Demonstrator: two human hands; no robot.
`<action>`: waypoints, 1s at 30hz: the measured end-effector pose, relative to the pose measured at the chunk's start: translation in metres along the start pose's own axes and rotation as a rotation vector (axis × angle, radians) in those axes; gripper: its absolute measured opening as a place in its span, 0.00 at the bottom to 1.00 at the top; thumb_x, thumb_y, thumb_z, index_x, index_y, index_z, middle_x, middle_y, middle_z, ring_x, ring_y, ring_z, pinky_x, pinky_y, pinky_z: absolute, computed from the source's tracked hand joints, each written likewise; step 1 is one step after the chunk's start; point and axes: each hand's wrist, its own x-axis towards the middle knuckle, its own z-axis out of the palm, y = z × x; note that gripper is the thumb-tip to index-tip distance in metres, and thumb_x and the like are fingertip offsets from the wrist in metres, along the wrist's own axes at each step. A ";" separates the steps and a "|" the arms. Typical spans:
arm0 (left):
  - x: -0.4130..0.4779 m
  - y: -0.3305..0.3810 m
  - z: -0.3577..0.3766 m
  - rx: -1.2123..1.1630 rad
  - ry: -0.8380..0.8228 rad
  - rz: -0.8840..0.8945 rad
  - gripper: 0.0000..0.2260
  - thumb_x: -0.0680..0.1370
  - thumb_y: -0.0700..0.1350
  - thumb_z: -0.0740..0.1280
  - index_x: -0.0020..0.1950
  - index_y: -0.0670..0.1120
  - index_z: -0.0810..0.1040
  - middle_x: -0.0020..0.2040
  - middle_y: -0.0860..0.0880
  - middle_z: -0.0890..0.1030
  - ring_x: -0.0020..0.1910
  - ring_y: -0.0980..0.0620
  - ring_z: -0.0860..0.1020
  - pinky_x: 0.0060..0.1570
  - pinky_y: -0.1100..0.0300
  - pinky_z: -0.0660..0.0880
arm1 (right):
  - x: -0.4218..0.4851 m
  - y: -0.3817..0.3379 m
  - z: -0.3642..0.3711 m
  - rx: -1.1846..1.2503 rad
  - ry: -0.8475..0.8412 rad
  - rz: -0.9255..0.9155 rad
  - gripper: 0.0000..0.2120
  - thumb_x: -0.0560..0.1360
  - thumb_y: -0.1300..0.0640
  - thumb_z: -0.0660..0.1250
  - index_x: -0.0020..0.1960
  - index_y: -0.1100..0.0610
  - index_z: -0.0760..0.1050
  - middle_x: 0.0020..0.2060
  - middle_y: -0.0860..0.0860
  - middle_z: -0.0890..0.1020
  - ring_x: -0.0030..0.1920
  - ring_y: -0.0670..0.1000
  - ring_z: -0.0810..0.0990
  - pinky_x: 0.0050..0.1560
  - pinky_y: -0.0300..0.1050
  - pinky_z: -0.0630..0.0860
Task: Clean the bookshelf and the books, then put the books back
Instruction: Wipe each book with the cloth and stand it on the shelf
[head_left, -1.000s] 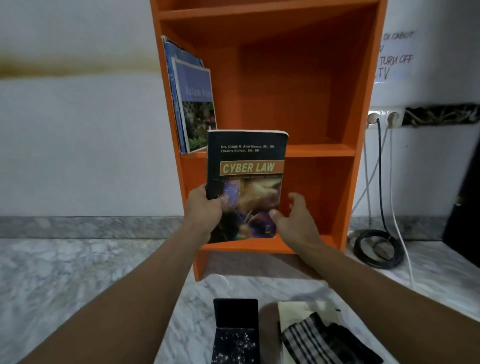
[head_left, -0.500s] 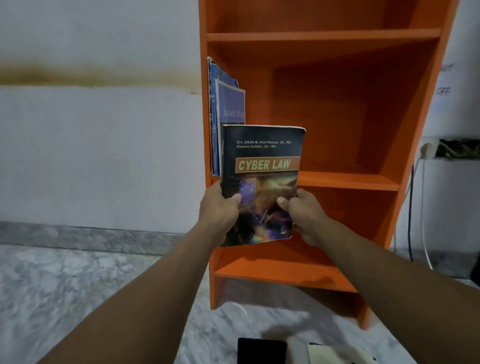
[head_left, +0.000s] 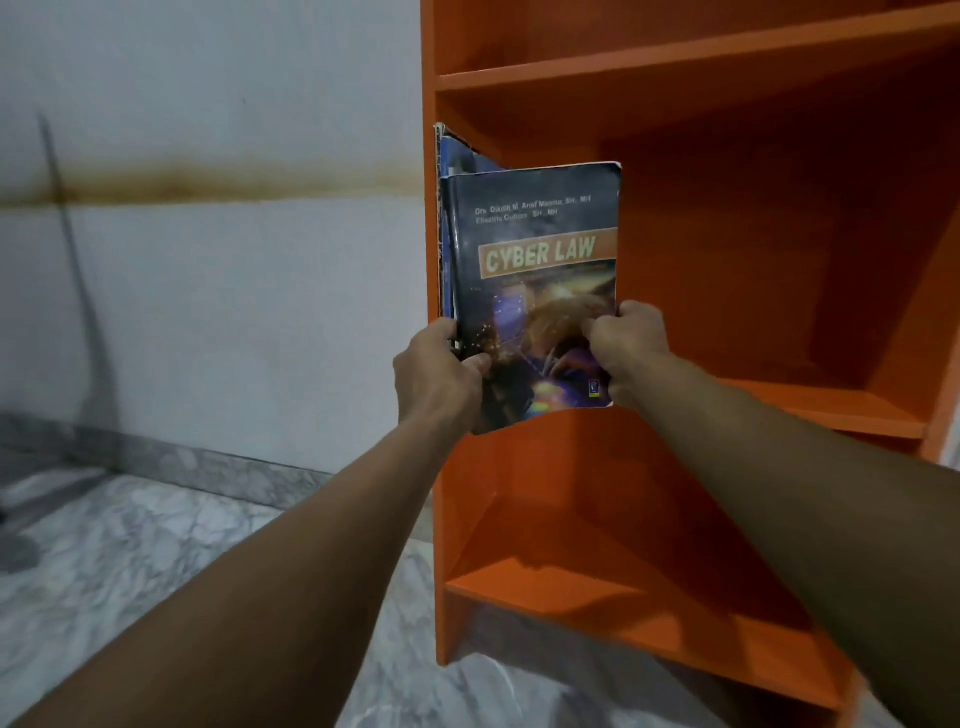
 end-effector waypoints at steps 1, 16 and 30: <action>0.001 0.004 0.005 0.015 0.030 0.015 0.07 0.78 0.42 0.69 0.53 0.51 0.75 0.52 0.50 0.82 0.50 0.48 0.81 0.49 0.54 0.80 | 0.010 -0.001 -0.001 0.022 -0.004 0.013 0.07 0.81 0.66 0.60 0.54 0.56 0.73 0.47 0.54 0.80 0.38 0.50 0.82 0.30 0.40 0.80; 0.038 0.035 0.047 0.257 0.315 -0.101 0.06 0.79 0.43 0.68 0.54 0.47 0.73 0.49 0.47 0.79 0.46 0.50 0.78 0.32 0.66 0.69 | 0.082 -0.010 0.024 0.039 -0.111 -0.021 0.19 0.78 0.67 0.59 0.67 0.57 0.73 0.54 0.59 0.82 0.31 0.52 0.84 0.29 0.45 0.81; 0.055 0.030 0.071 0.355 0.334 -0.105 0.11 0.79 0.44 0.69 0.59 0.48 0.72 0.56 0.46 0.79 0.51 0.51 0.77 0.32 0.68 0.69 | 0.086 0.026 0.042 -0.236 -0.217 -0.018 0.15 0.79 0.61 0.63 0.64 0.54 0.70 0.57 0.57 0.78 0.57 0.60 0.77 0.54 0.51 0.76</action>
